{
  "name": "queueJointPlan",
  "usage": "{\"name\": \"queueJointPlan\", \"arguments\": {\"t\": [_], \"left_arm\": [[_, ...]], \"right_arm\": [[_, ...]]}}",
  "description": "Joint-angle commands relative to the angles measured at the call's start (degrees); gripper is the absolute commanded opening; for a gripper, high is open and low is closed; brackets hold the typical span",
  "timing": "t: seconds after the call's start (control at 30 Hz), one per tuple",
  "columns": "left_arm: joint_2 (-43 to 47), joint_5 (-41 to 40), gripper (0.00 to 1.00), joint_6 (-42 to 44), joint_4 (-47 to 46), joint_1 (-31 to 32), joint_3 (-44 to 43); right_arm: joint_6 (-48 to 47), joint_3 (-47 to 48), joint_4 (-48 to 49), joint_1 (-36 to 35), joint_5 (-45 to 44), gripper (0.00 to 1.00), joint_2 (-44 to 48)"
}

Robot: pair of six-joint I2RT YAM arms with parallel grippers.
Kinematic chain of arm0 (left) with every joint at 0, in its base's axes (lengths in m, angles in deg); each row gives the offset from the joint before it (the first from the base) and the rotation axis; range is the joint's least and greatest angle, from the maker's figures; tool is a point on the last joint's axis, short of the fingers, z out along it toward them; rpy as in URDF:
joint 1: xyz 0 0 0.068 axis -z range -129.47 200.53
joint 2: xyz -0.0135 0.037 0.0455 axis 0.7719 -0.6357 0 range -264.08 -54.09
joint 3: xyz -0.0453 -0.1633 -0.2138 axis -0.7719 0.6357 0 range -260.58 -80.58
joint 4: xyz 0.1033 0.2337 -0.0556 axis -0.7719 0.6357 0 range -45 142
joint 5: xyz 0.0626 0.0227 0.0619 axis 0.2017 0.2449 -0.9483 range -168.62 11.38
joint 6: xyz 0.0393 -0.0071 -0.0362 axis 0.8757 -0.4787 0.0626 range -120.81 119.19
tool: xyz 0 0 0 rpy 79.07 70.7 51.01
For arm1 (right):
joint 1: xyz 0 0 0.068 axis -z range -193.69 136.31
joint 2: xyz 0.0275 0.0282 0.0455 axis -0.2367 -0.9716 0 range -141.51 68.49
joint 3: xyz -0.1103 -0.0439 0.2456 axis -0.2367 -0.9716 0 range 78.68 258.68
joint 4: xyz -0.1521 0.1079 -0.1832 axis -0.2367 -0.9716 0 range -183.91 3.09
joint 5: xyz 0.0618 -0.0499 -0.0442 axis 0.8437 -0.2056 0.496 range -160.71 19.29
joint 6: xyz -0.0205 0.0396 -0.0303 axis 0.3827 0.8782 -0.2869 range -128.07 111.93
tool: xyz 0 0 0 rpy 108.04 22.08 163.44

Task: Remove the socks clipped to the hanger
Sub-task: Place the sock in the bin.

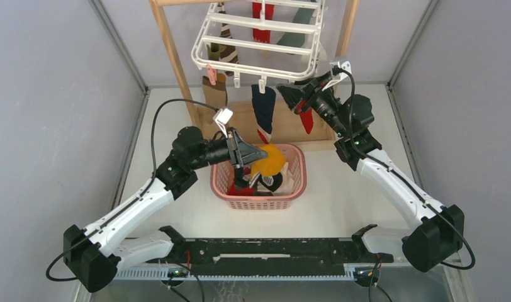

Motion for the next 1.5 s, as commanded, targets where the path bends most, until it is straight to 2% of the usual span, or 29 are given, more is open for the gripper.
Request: {"name": "queueJointPlan", "arguments": {"t": [0.0, 0.2, 0.23, 0.27, 0.67, 0.8, 0.93, 1.03, 1.13, 1.23, 1.37, 1.47], "left_arm": [[2.7, -0.6, 0.2, 0.4, -0.4, -0.4, 2.7], [4.1, -3.0, 0.22, 2.3, 2.4, -0.4, 4.7], [4.2, -3.7, 0.23, 2.8, 3.1, -0.4, 4.9], [4.2, -4.8, 0.23, 3.3, 4.1, -0.4, 5.1], [1.5, -13.1, 0.4, 7.1, 11.2, -0.4, 6.6], [0.4, -13.5, 0.53, 7.8, 12.0, -0.4, 6.9], [1.9, -13.6, 0.63, 8.3, 12.7, -0.3, 6.8], [3.8, -14.3, 0.68, 8.9, 15.0, -0.3, 5.4], [5.6, -16.0, 0.78, 9.9, 19.0, -0.2, 3.1], [6.9, -20.1, 0.78, 11.9, 25.0, 0.2, 0.4], [5.4, -28.1, 0.63, 13.8, 35.7, 0.8, -3.9], [3.7, -34.3, 0.59, 14.1, 40.4, 1.8, -6.2]], "right_arm": [[-0.4, 2.5, -1.8, 0.3, -0.5, 0.64, 2.2], [-0.3, 0.0, -5.3, 0.3, 0.0, 0.7, 4.9], [-0.5, -0.9, -6.0, 0.1, 0.0, 0.76, 5.7], [-0.7, -1.9, -6.6, 0.0, 0.0, 0.78, 6.5], [-2.5, -12.0, -17.0, 0.1, -4.5, 0.81, 17.2], [-3.5, -13.0, -21.2, -1.6, -4.4, 0.81, 18.7], [-6.1, -13.1, -27.2, -6.6, -8.6, 0.81, 18.8], [-6.3, -14.0, -28.6, -8.6, -10.0, 0.81, 18.6], [-6.1, -14.6, -29.3, -9.4, -10.5, 0.81, 18.7], [-6.2, -14.6, -30.0, -9.6, -11.0, 0.81, 18.9], [-6.5, -14.6, -30.9, -9.5, -11.5, 0.81, 19.7], [-6.8, -14.6, -31.9, -9.4, -11.4, 0.81, 20.1]]}}
